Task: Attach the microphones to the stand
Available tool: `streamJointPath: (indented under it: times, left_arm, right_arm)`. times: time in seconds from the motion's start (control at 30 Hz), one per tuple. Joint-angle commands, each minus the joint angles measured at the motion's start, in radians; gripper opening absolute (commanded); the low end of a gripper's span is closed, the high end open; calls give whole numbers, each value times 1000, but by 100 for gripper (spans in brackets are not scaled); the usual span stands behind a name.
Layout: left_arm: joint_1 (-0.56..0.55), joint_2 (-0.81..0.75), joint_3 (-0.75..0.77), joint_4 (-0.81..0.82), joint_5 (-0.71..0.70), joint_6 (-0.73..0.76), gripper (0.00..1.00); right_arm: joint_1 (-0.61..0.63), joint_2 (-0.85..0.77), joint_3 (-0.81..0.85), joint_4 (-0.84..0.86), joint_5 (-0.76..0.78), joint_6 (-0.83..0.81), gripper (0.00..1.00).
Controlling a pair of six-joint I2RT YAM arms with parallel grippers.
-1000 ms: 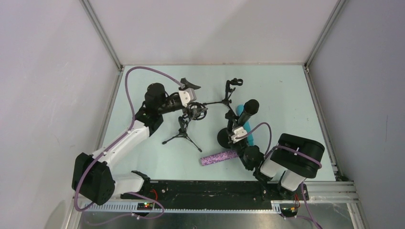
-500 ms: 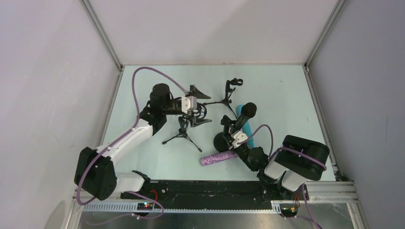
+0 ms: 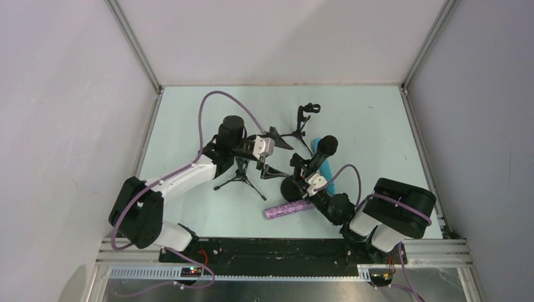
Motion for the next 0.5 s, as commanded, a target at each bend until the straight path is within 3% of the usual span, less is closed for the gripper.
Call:
streamJointPath:
  times: [0.0, 0.3, 0.47]
  left_arm:
    - [-31, 46, 46, 28, 24, 0, 90]
    - [-61, 105, 73, 27, 3, -26, 86]
    - [-69, 146, 104, 27, 13, -51, 78]
  right_arm:
    - [10, 14, -32, -32, -72, -32, 0]
    - [14, 19, -28, -31, -72, -34, 0]
    - [17, 21, -28, -30, -68, -39, 0]
